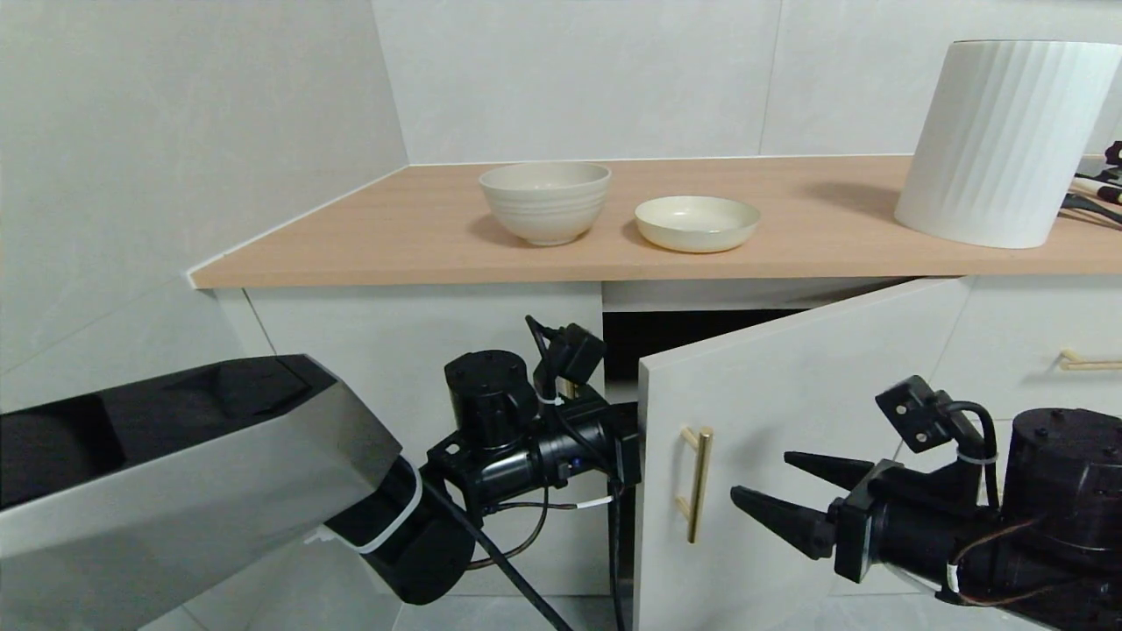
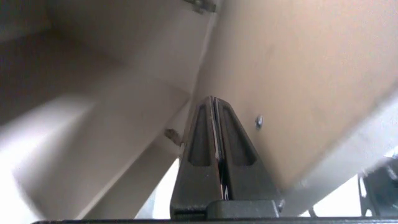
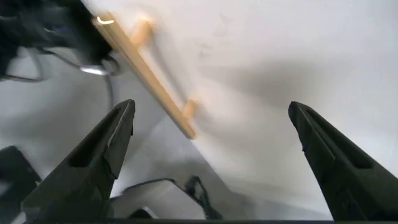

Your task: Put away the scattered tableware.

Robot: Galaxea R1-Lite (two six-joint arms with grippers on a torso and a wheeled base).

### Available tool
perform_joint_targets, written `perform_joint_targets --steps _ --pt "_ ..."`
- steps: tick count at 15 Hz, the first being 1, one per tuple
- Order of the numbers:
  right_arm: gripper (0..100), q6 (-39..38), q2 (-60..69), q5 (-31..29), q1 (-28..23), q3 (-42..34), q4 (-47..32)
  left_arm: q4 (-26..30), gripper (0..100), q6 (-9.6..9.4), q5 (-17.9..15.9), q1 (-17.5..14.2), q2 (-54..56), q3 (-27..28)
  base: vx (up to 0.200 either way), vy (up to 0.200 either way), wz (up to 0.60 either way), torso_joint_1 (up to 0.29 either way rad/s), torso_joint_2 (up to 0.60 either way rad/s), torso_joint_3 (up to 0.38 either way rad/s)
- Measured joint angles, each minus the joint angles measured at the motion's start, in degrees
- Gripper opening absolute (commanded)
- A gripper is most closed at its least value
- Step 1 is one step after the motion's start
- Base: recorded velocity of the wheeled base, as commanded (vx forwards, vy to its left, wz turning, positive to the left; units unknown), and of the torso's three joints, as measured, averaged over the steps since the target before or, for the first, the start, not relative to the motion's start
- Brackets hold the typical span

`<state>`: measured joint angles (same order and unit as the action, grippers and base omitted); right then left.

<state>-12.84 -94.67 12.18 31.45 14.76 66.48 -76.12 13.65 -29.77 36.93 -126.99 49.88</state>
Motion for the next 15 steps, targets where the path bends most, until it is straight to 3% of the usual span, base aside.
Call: perform_joint_targets --steps 2,7,15 --pt "100 0.1 1.9 -4.7 2.5 -0.3 -4.8 0.0 0 0.00 0.3 0.4 0.1 -0.2 0.000 0.000 0.00 0.000 0.00 0.000" --pt "100 -0.5 11.3 -5.5 7.1 1.9 -23.0 0.1 0 0.05 0.2 0.6 0.5 -0.9 0.000 0.000 0.00 0.000 0.00 0.000" --pt "100 -0.6 15.0 -5.4 8.0 2.4 -23.5 0.2 0 0.20 0.1 1.0 0.5 -1.1 -0.150 0.000 0.00 0.001 0.00 0.002"
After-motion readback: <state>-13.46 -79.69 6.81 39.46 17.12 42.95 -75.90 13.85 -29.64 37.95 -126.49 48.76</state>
